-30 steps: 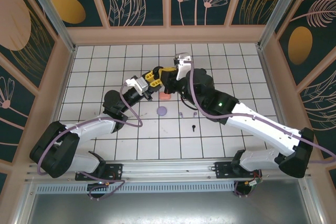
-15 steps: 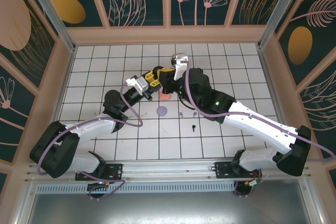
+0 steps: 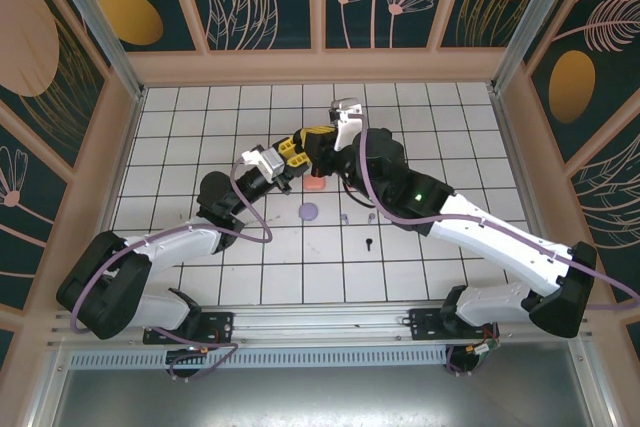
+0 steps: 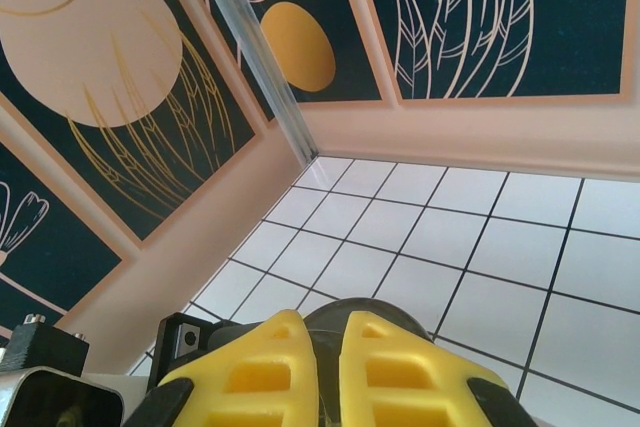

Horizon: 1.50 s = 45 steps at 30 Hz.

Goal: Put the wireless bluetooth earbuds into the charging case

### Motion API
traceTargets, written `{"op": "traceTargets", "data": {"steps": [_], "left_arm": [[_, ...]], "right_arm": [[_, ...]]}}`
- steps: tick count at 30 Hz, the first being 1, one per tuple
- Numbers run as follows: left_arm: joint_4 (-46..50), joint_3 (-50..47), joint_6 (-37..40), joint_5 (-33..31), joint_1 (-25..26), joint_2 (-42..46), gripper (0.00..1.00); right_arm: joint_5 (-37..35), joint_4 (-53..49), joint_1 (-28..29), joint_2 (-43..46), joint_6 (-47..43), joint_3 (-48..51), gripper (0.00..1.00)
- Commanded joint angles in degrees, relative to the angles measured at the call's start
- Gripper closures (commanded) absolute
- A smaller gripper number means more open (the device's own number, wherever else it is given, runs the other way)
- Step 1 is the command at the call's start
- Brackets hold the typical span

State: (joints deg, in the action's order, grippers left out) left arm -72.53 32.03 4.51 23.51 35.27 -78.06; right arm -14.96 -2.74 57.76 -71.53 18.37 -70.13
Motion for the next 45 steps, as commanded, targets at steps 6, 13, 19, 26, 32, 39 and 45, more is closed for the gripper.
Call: {"op": "traceTargets", "data": {"steps": [6, 13, 19, 26, 32, 39, 45], "left_arm": [[-0.15, 0.44, 0.58, 0.93, 0.41, 0.53, 1.0], [0.11, 0.66, 0.51, 1.06, 0.37, 1.04, 1.0], [0.42, 0.73, 0.67, 0.84, 0.43, 1.59, 1.0], [1.22, 1.01, 1.15, 0.39, 0.46, 1.97, 1.0], [1.93, 1.53, 1.05, 0.4, 0.38, 2.06, 1.0], [2.6, 2.16, 0.91, 0.49, 0.43, 1.91, 1.0], [2.89, 2.33, 0.64, 0.4, 0.46, 1.59, 1.0]], "right_arm": [[-0.95, 1.88, 0.12, -1.33, -0.88, -1.85, 0.9], [-0.68, 1.56, -0.23, -1.86, -0.53, -1.15, 0.9], [-0.79, 0.91, -0.57, -1.77, -0.44, -0.56, 0.91], [-0.71, -1.53, -0.58, -1.6, -0.97, -0.19, 0.92], [0.19, -4.07, -0.63, -2.46, -1.64, -0.63, 0.92], [1.63, -7.1, 0.23, -5.01, -3.73, -2.43, 0.94], [1.43, -9.75, 2.2, -8.98, -5.16, -5.37, 0.92]]}}
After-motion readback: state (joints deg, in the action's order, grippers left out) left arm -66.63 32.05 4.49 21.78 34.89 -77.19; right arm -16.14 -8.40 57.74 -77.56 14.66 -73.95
